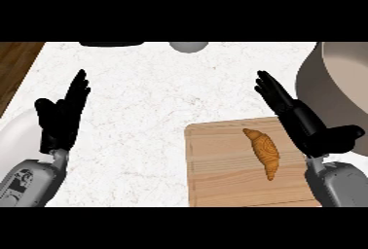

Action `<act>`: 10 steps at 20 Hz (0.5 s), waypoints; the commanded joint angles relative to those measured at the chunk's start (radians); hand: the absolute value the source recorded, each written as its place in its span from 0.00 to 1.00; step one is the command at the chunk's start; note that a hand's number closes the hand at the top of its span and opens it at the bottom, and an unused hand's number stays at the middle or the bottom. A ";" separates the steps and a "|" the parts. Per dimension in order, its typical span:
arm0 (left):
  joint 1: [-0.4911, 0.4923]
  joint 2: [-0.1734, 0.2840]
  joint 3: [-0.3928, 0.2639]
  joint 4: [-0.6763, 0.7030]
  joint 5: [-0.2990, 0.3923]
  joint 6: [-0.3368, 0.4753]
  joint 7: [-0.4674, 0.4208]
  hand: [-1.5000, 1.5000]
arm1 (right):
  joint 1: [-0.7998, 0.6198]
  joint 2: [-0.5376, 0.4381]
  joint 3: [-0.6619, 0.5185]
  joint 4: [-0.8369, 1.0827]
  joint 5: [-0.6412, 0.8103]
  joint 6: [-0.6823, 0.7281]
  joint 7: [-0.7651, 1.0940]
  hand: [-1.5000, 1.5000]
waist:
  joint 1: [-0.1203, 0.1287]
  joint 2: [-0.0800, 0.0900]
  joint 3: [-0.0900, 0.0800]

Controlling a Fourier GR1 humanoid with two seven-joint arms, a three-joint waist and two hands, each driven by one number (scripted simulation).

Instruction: Pick the croissant from the cutting board and place it in the pot

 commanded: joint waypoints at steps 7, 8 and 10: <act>-0.015 -0.018 0.062 -0.054 0.039 -0.014 -0.029 0.50 | -0.278 -0.336 0.006 0.106 0.290 0.258 -0.250 1.00 | 0.073 -0.032 -0.046; -0.035 -0.030 0.079 -0.083 0.059 -0.012 -0.030 0.50 | -0.235 -0.328 0.005 0.196 0.370 0.196 -0.310 1.00 | 0.071 0.006 -0.022; -0.022 -0.020 0.118 -0.074 0.105 -0.061 -0.049 0.50 | -0.187 -0.248 -0.044 0.423 0.337 0.186 -0.570 0.00 | 0.071 0.020 -0.017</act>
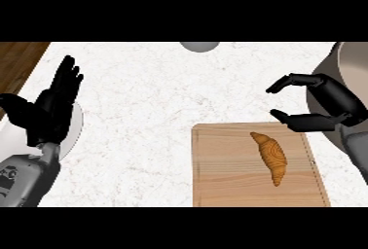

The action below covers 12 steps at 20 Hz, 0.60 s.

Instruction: Pick the croissant from the cutting board and place it in the pot

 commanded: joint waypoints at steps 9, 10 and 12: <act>0.069 -0.044 0.038 -0.058 0.016 -0.007 -0.009 0.50 | -0.182 -0.060 0.009 0.456 0.194 0.149 -0.643 0.00 | -0.025 -0.008 0.000; 0.033 0.020 0.097 -0.022 0.067 -0.083 0.015 0.50 | -0.169 -0.081 0.050 0.433 0.235 0.150 -0.629 0.00 | -0.030 -0.008 -0.001; 0.048 -0.034 0.084 0.055 0.036 -0.067 -0.071 0.50 | -0.179 -0.149 0.080 0.337 0.243 0.211 -0.533 0.00 | -0.053 -0.011 -0.003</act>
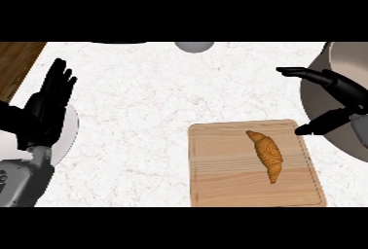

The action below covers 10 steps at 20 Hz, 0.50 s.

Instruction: Pick the croissant from the cutting board and place it in the pot

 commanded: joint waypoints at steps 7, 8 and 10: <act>0.029 -0.004 0.010 -0.038 -0.012 0.007 0.022 0.50 | -0.101 -0.087 0.292 -0.162 0.273 0.147 0.183 0.00 | -0.016 -0.013 -0.003; 0.060 0.010 0.019 -0.043 -0.012 -0.009 0.004 0.50 | -0.090 -0.094 0.316 -0.164 0.303 0.145 0.170 0.00 | -0.012 -0.011 -0.002; 0.049 0.013 0.028 -0.051 -0.024 0.010 0.021 0.50 | -0.090 -0.111 0.352 -0.261 0.325 0.191 0.246 0.00 | -0.029 -0.017 -0.003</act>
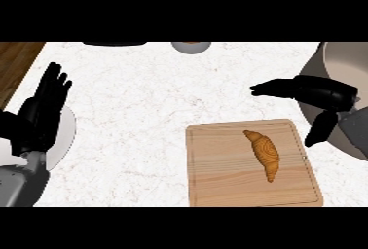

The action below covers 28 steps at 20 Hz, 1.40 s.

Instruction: Pick the croissant from the cutting board and place it in the pot

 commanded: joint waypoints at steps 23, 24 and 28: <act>0.043 -0.091 0.069 -0.066 -0.127 -0.060 0.050 0.50 | 0.182 0.096 -0.008 -0.217 0.416 0.138 0.207 0.00 | -0.007 0.003 0.001; 0.027 -0.058 0.121 -0.092 -0.088 -0.092 0.095 0.50 | 0.233 0.142 0.014 -0.194 0.460 0.069 0.211 0.00 | -0.007 0.003 0.002; -0.013 -0.102 0.124 -0.022 -0.124 -0.101 0.088 0.50 | 0.267 0.177 -0.019 -0.209 0.493 0.081 0.180 0.00 | -0.011 0.003 0.001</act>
